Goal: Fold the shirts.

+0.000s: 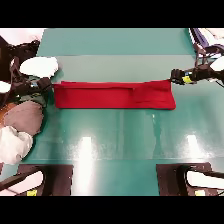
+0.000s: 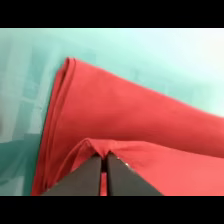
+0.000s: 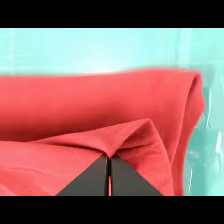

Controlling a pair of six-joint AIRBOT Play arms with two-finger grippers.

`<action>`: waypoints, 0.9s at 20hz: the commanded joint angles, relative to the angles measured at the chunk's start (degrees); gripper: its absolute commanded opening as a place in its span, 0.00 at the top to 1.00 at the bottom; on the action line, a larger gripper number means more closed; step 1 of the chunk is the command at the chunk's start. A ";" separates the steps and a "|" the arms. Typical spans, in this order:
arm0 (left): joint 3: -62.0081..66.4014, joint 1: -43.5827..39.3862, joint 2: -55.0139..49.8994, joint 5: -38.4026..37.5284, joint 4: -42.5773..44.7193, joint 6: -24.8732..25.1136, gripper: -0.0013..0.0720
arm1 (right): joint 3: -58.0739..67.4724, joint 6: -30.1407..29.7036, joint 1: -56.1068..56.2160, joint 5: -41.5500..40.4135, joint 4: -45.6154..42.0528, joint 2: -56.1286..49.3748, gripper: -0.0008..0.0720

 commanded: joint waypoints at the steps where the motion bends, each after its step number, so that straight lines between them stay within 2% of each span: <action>1: 6.95 0.07 -8.33 -1.64 -0.57 -0.31 0.58 | 5.60 -0.04 0.24 -0.79 0.02 -7.28 0.95; 2: 8.09 0.07 -9.51 -2.75 -0.57 -1.03 0.31 | 7.37 -0.04 0.24 -0.68 0.11 -8.90 0.70; 3: 8.87 0.07 -10.29 -4.15 -0.57 -1.18 0.30 | 9.20 -0.07 0.24 0.17 0.44 -10.25 0.47; 4: 9.09 0.07 -10.43 -4.83 -0.52 -1.20 0.30 | 11.61 -0.26 0.22 2.47 0.44 -11.63 0.41; 5: 9.35 0.09 -10.40 -5.66 -0.52 -1.20 0.30 | 13.90 -1.62 -0.26 5.35 0.46 -12.55 0.29; 8: 10.43 0.07 -10.10 -12.24 -0.28 0.66 0.30 | 17.99 -7.06 -3.58 18.18 0.48 -13.20 0.26; 9: 10.40 0.07 -10.12 -14.29 -0.28 0.79 0.39 | 17.81 -7.96 -5.29 22.03 0.50 -13.29 0.26; 10: 10.40 0.07 -10.12 -16.11 -0.28 1.92 0.76 | 16.59 -8.35 -7.23 24.70 0.94 -13.35 0.15; 11: 10.40 0.07 -10.12 -17.59 -0.33 3.87 0.95 | 14.49 -9.18 -9.38 25.59 3.02 -13.35 0.07; 12: 10.40 0.07 -10.12 -18.75 -0.28 4.20 0.95 | 11.67 -10.40 -11.65 25.38 6.71 -13.38 0.03; 15: 10.36 -0.83 -10.12 -21.09 -0.28 4.15 0.95 | 3.65 -14.38 -17.07 20.61 15.41 -13.40 0.04; 18: 10.36 -4.39 -10.12 -20.98 -0.24 4.17 0.95 | 0.68 -16.00 -19.21 18.34 18.99 -15.10 0.04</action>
